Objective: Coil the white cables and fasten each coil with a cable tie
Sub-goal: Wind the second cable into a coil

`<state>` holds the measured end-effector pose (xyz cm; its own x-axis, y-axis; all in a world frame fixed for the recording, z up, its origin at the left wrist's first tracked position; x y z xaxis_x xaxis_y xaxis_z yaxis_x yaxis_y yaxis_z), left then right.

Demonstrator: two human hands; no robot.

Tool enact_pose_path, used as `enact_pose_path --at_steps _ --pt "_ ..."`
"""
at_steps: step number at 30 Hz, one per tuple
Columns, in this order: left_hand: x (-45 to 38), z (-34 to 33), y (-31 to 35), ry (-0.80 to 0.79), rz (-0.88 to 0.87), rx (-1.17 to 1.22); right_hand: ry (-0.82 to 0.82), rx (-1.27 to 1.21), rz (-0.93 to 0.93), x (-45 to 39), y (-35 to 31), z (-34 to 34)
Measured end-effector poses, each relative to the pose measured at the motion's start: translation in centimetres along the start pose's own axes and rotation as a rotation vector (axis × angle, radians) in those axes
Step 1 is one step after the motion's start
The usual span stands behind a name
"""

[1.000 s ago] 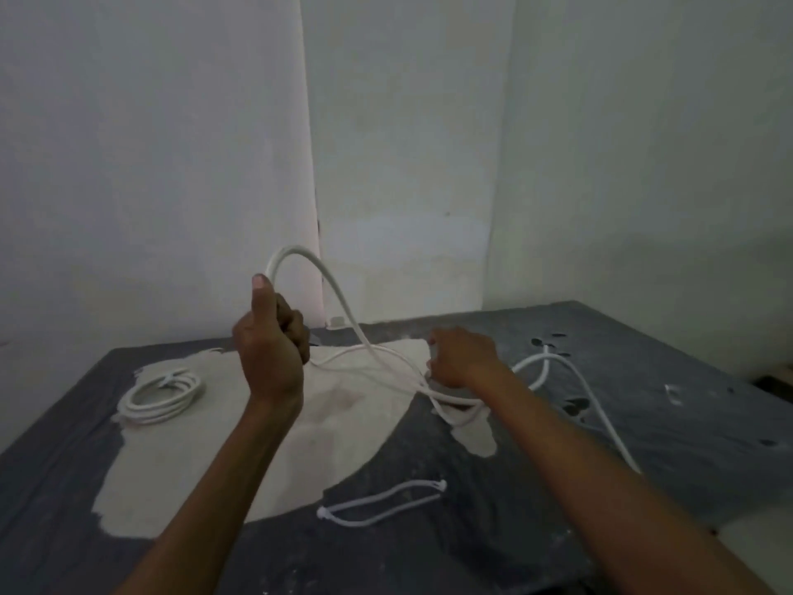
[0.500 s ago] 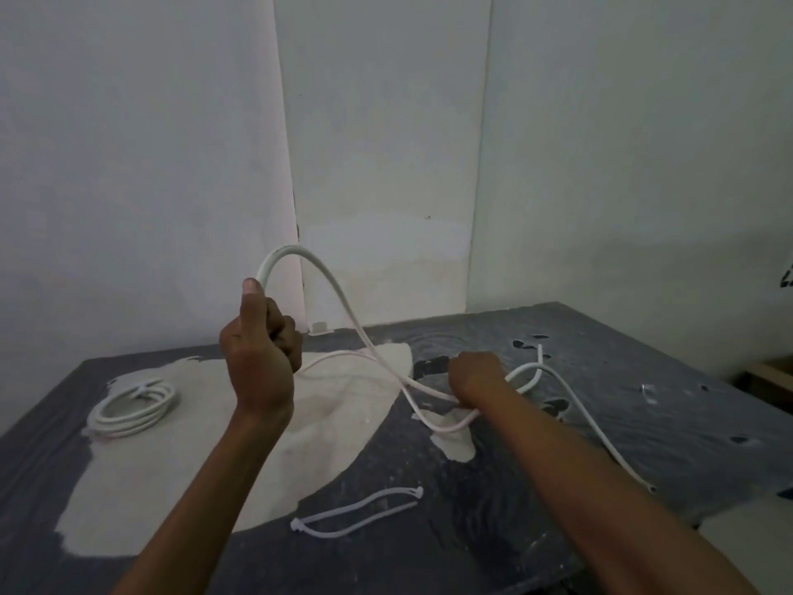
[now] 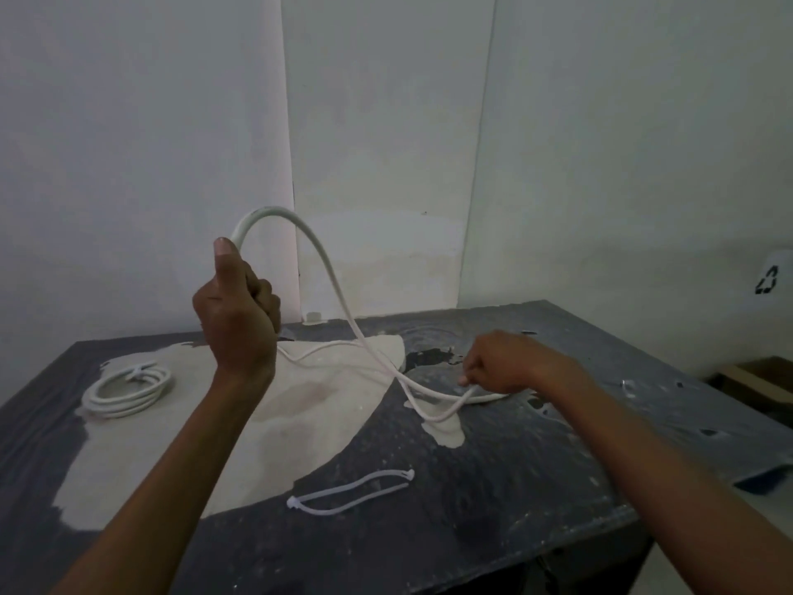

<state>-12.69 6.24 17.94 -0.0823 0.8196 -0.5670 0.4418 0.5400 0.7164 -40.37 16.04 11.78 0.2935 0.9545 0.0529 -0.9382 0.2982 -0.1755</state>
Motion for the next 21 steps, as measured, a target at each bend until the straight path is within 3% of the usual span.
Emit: enact_pose_path --at_steps 5,11,17,21 --pt "-1.3 -2.0 1.3 0.014 -0.034 0.004 0.067 -0.196 0.208 1.7 0.8 -3.1" --pt "-0.1 -2.5 1.3 0.048 0.000 0.065 0.003 -0.023 0.205 -0.9 2.3 -7.2" --pt "-0.4 -2.1 2.3 0.089 -0.026 0.106 0.180 0.220 0.198 -3.4 1.4 -8.3" --pt "-1.2 -0.7 3.7 0.149 -0.106 0.138 0.360 0.319 0.098 -6.3 2.0 -9.0"
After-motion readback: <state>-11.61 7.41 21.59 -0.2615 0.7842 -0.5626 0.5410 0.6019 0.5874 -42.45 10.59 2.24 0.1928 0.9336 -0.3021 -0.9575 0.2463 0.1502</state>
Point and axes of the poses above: each hand's wrist, its own x-axis away from the middle knuckle, its own z-axis out of the back of the hand, y = z × x, the point moved 5 cm from there along -x, towards the middle knuckle, and after that the axes turned 9 degrees about -x, right-handed, at the moved point
